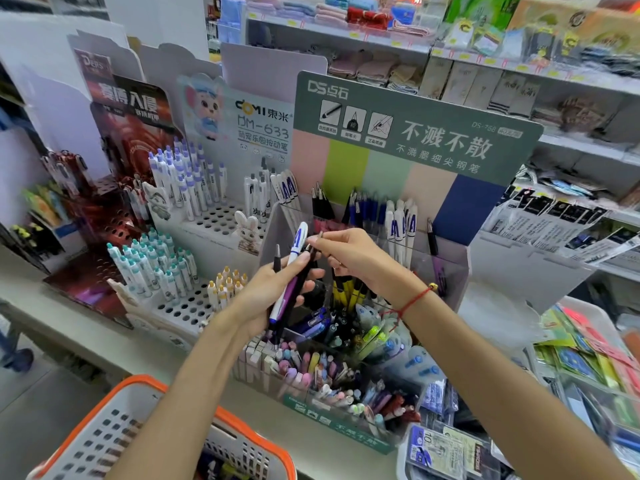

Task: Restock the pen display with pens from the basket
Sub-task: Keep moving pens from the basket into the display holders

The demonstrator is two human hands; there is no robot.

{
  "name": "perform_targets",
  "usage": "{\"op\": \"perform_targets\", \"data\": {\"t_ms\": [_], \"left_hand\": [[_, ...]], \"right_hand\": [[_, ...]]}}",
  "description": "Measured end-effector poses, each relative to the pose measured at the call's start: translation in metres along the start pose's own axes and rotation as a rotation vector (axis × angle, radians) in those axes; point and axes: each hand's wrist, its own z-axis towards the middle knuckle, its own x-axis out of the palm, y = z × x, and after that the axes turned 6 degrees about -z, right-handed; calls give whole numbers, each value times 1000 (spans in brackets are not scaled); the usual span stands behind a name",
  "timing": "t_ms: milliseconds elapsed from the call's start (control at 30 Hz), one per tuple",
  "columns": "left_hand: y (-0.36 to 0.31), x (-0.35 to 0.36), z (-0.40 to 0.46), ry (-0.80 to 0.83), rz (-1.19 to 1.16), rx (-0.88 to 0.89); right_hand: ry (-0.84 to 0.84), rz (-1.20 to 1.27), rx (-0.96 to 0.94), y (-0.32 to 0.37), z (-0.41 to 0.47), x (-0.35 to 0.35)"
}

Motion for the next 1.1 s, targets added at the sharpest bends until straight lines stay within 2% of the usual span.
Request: {"op": "perform_targets", "data": {"t_ms": [133, 233, 367, 533, 667, 800, 967, 1100], "left_hand": [[-1, 0, -1, 17, 52, -54], [1, 2, -2, 65, -15, -61], [0, 1, 2, -26, -97, -50], [-2, -6, 8, -157, -162, -38], [-2, -8, 10, -159, -192, -23], [-3, -8, 10, -151, -240, -33], [-5, -9, 11, -122, -290, -34], [-12, -18, 12, -107, -324, -12]], "right_hand": [[-50, 123, -38, -6, 0, -6], [-92, 110, -74, -5, -2, -12], [-192, 228, -156, -3, -5, -16], [-462, 379, -290, -5, -6, -31], [-720, 390, -435, -7, -5, -40], [-855, 347, -460, -8, -4, -46], [-904, 253, -436, -10, -8, -58], [-679, 51, -466, -13, -12, -49]]}}
